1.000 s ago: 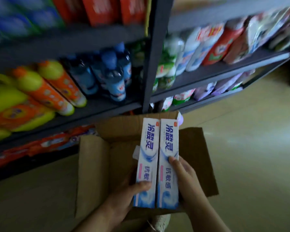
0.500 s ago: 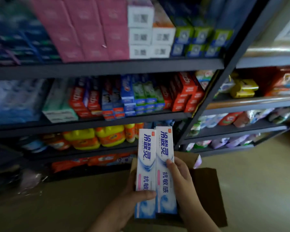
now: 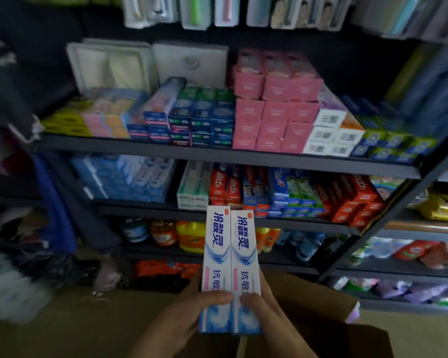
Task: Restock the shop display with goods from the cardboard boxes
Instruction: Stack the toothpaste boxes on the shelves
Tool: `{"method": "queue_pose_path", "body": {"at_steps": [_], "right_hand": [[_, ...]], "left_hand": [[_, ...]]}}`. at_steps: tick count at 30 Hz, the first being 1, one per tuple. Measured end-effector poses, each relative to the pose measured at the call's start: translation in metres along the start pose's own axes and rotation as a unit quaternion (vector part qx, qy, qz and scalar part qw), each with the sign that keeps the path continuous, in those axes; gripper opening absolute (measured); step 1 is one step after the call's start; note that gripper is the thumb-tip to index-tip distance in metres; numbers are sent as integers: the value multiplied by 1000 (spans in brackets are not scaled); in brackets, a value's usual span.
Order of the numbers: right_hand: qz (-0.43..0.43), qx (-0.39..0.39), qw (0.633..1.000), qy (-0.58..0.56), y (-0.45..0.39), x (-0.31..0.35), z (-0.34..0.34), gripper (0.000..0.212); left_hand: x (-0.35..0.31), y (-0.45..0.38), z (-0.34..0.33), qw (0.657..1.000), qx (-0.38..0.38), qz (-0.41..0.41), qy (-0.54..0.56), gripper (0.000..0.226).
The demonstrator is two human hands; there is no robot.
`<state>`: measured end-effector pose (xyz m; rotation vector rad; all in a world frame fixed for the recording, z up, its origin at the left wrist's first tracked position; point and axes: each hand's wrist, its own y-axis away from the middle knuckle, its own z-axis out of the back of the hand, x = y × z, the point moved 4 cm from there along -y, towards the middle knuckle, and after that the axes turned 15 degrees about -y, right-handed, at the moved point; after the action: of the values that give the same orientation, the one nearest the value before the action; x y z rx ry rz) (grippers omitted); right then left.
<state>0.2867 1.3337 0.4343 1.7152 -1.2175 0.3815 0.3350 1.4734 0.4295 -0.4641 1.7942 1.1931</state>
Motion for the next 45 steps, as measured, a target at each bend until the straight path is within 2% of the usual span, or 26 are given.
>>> {"method": "queue_pose_path", "body": {"at_steps": [3, 5, 9, 14, 17, 20, 25, 31, 34, 39, 41, 45], "right_hand": [[-29, 60, 998, 0, -4, -5, -19, 105], [-34, 90, 995, 3, -5, -5, -28, 112], [-6, 77, 997, 10, -16, -4, -32, 114], [-9, 84, 996, 0, -20, 7, -33, 108], [-32, 115, 993, 14, -21, 15, -34, 105], [-39, 132, 989, 49, -23, 16, -33, 115], [-74, 165, 983, 33, -22, 12, -28, 89], [-55, 160, 985, 25, -34, 12, -36, 52], [-48, 145, 988, 26, -48, 11, -47, 49], [-40, 101, 994, 4, -93, 3, -79, 51], [-32, 85, 996, -4, -114, -4, -98, 49], [-3, 39, 999, -36, -153, -17, -136, 43]], "left_hand": [[-4, 10, 21, 1000, -15, -3, 10, 104], [-8, 16, 29, 1000, -20, -5, 16, 105], [-16, 26, 36, 998, -65, -8, 27, 69], [-20, 30, 24, 988, -120, -1, 94, 40], [-17, 31, 15, 978, -146, -2, 147, 48], [-7, 32, 13, 970, -172, -2, 174, 55], [-1, 34, 12, 963, -208, -5, 174, 64], [7, 30, 30, 954, -244, -6, 175, 66], [3, 28, 50, 958, -228, -23, 174, 71], [-10, 15, 109, 957, -231, -65, 164, 40], [-15, 5, 140, 958, -238, -46, 155, 42], [-25, -8, 197, 976, -185, -21, 109, 48]]}}
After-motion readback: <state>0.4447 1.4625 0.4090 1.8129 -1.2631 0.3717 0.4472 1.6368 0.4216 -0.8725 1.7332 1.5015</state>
